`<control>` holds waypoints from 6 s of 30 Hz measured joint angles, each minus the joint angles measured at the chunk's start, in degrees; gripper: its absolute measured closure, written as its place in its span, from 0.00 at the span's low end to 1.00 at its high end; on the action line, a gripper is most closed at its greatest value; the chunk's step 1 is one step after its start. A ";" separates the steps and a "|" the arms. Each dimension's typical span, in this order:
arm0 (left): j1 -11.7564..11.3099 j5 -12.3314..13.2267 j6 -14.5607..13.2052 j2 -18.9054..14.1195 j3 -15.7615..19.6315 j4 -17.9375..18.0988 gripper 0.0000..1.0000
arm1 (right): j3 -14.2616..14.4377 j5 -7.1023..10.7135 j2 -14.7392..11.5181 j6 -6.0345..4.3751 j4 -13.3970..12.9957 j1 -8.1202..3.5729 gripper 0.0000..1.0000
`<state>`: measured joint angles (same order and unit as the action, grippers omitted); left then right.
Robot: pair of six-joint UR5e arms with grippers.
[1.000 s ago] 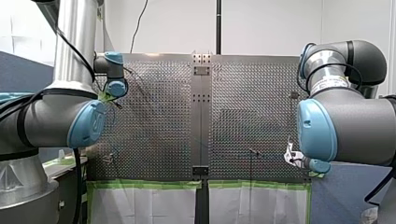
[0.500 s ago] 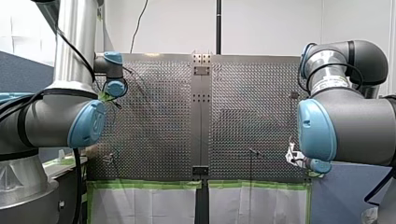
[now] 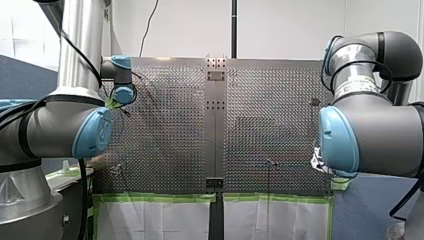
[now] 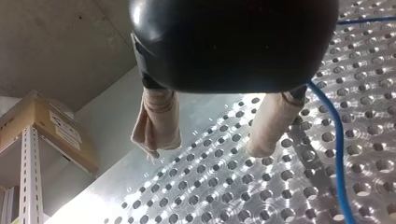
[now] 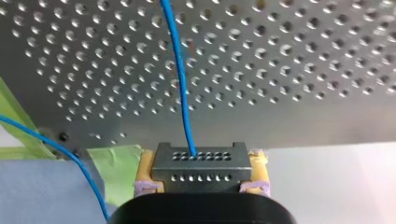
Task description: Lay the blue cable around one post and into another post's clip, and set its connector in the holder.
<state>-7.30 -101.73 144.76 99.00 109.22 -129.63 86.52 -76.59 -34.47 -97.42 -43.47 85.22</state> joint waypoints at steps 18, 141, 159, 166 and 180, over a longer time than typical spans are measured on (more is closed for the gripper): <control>0.39 0.64 -0.44 1.41 0.00 0.07 0.00 | 7.15 -0.54 -8.95 -1.14 3.61 2.06 1.00; 0.35 0.72 -0.26 1.44 0.00 0.07 0.00 | 0.21 5.85 -28.84 -1.08 19.95 1.99 1.00; 0.36 0.72 -0.23 1.43 0.00 0.02 0.00 | -0.56 7.72 -27.49 -1.25 18.75 1.43 1.00; 0.38 0.72 -0.27 1.46 0.00 0.06 0.00 | -0.83 9.24 -27.33 -1.50 17.83 1.39 1.00; 0.38 0.71 -0.31 1.44 0.00 0.07 0.00 | -1.08 11.71 -27.20 -1.59 17.11 0.80 1.00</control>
<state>-6.92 -101.02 144.45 100.43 109.23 -129.56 85.45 -64.88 -61.67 -99.00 -26.36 86.02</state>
